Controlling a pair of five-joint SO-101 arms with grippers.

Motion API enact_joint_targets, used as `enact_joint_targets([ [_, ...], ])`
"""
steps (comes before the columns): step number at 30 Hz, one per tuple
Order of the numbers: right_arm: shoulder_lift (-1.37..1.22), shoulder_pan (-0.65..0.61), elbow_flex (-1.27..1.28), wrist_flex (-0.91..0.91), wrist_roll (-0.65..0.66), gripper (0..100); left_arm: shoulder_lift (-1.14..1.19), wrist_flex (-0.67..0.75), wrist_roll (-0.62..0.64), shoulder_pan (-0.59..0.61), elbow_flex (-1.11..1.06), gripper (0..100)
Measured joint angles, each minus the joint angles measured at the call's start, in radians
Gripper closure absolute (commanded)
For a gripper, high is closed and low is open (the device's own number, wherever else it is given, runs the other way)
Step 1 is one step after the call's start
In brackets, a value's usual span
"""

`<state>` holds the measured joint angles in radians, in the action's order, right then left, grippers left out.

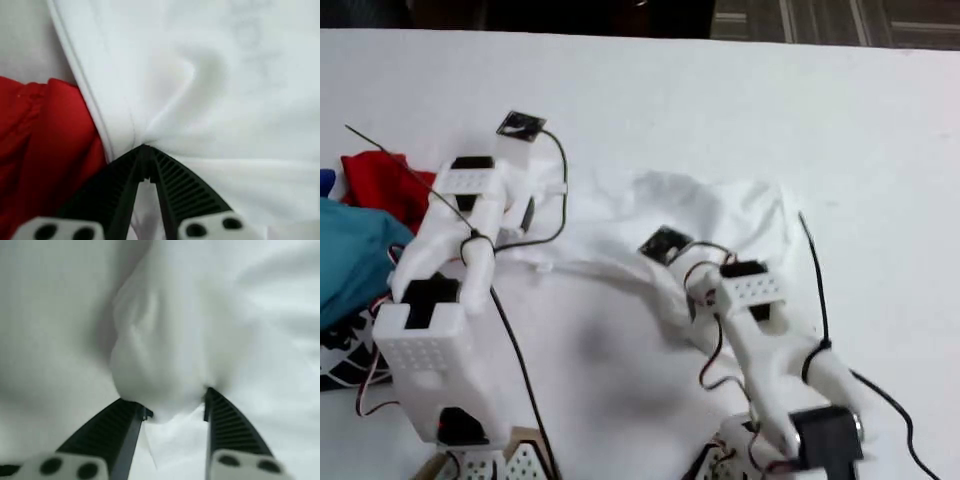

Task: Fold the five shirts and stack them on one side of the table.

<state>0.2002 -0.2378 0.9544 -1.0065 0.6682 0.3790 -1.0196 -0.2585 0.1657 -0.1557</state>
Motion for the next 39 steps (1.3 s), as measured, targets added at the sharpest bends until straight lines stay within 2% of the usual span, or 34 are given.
enact_joint_targets([
  [9,-0.068,0.032,-0.075,-0.008,0.0,98.1,0.0,0.0,0.0,0.0,0.0,97],
  [14,0.005,0.028,-0.109,-0.117,0.012,98.1,0.0,0.0,0.0,0.0,0.0,97],
  [22,0.064,0.028,-0.381,-0.233,0.063,98.1,0.0,0.0,0.0,0.0,0.0,97],
  [30,-0.316,0.107,-0.779,-0.236,0.066,98.1,0.0,0.0,0.0,0.003,0.0,97],
  [35,-0.582,0.135,-1.1,-0.31,0.066,97.3,0.0,0.0,0.0,0.003,0.0,97],
  [39,-0.784,0.133,-1.339,-0.396,0.063,85.4,0.0,0.0,0.0,0.003,0.0,97],
])
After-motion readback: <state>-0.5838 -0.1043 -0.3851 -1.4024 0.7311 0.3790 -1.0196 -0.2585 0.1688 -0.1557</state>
